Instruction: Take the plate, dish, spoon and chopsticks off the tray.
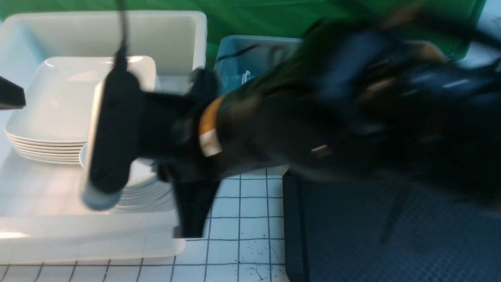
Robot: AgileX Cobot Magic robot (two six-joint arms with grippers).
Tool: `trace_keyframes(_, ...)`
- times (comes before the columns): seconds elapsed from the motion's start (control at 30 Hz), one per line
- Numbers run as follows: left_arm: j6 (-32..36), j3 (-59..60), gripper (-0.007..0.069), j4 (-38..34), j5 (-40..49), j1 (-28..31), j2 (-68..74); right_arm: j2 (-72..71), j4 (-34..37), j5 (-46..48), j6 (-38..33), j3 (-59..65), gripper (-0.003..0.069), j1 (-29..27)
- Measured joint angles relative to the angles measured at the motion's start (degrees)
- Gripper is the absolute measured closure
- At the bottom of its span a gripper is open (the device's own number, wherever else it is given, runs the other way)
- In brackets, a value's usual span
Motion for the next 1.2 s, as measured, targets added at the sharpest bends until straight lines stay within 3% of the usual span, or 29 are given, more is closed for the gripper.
trace_keyframes(0.33, 0.3, 0.0, 0.0619, -0.1, 0.3, 0.0, 0.0, 10.8, -3.9, -7.9, -0.6, -3.4, 0.0594, 0.0)
trace_keyframes(0.57, -0.3, 0.0, 0.0619, -0.1, -0.7, 0.0, 0.0, 11.2, -4.4, -9.4, 0.5, -3.8, 0.0398, 0.0)
trace_keyframes(0.8, -0.4, 0.0, 0.0619, -0.1, -0.7, 0.0, 0.0, 7.3, -4.7, -5.7, 4.3, -3.8, 0.0347, 0.0)
trace_keyframes(1.0, -0.6, 0.0, 0.0619, -0.1, -0.8, 0.0, 0.0, -1.6, -5.0, 7.1, 10.8, -5.1, 0.0378, 0.0)
trace_keyframes(1.2, -0.7, 0.0, 0.0619, -0.4, -1.8, -0.9, 0.0, -14.4, -7.9, 28.5, 19.3, -6.8, 0.0606, 0.0)
